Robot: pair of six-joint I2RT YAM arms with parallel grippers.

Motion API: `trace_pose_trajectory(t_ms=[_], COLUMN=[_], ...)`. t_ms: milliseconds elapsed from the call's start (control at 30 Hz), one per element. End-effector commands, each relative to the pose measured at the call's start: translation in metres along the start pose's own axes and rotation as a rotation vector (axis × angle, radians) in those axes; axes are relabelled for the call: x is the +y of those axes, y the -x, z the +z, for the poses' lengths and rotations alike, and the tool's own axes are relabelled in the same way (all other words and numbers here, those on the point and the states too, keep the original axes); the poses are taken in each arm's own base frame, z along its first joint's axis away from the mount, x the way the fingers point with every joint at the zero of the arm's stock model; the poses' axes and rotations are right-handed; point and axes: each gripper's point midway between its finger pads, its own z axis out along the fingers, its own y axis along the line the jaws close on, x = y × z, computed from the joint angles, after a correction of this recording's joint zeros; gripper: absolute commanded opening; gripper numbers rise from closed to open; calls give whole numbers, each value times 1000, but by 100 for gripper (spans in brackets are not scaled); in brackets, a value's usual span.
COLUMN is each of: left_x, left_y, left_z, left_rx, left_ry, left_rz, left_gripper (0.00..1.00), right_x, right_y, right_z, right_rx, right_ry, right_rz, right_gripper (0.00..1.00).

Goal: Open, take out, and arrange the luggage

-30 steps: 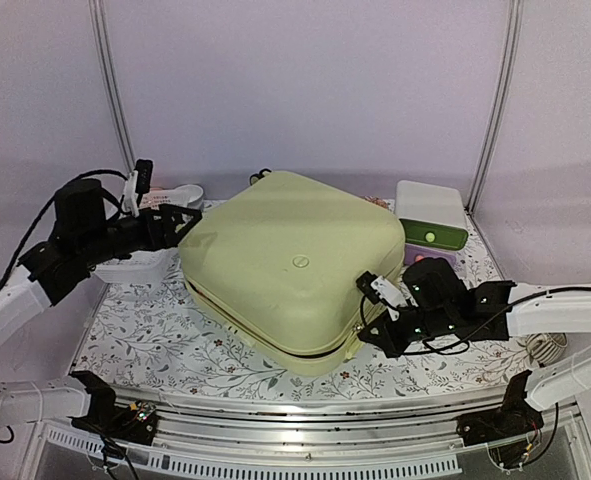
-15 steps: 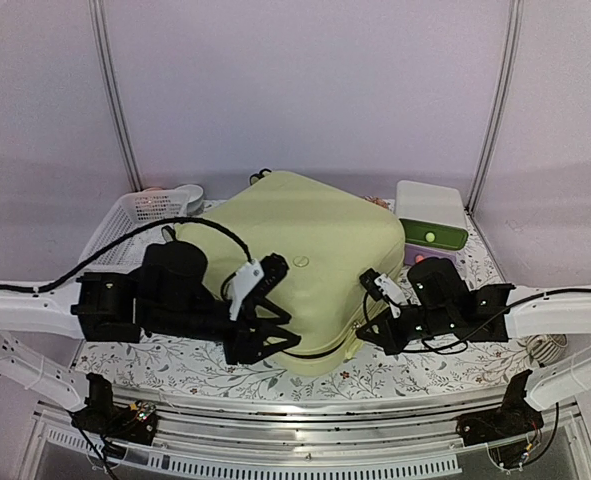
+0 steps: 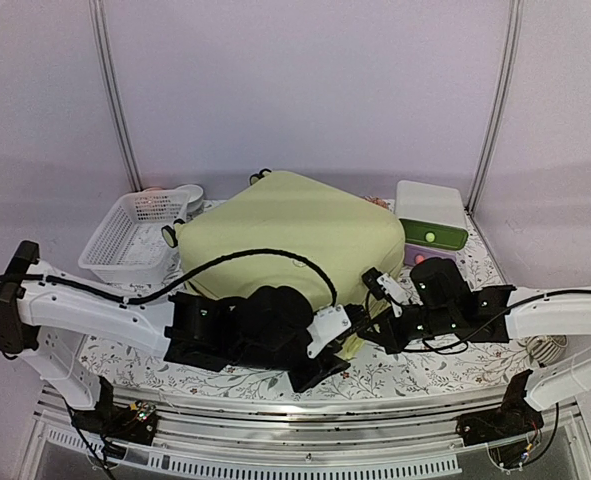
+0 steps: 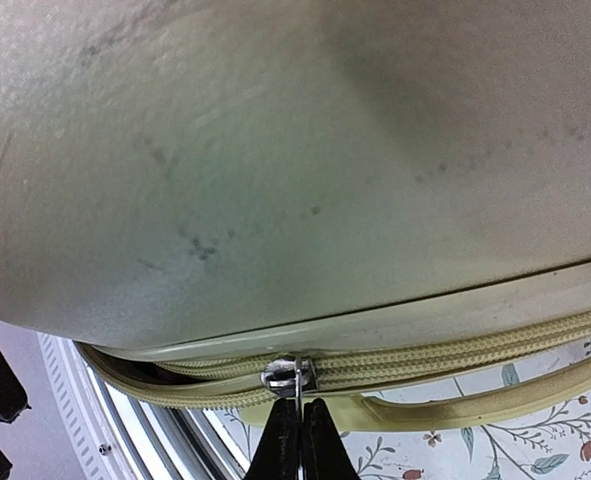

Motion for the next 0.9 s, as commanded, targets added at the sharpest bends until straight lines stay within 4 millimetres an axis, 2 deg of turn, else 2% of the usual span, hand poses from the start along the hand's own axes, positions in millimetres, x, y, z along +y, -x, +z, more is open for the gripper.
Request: trace_pose_trajectory(t_ms=[0, 233, 433, 600, 867], left_x=[4, 22, 48, 60, 48], left_y=[14, -16, -32, -34, -24], left_z=[9, 37, 35, 27, 24], left_rx=[3, 164, 249, 238, 240], left_ry=[48, 178, 357, 468, 442], left_rz=[-36, -39, -99, -153, -135], left_gripper=[36, 35, 35, 36, 36], right_x=[-42, -46, -49, -50, -52], right_y=[-8, -10, -12, -13, -10], right_z=[-4, -8, -10, -10, -13], right_rx=[-7, -18, -37, -45, -54], right_ry=[-170, -186, -196, -195, -202], right_rz=[39, 49, 67, 85, 80], right_gripper=[2, 2, 2, 2, 2])
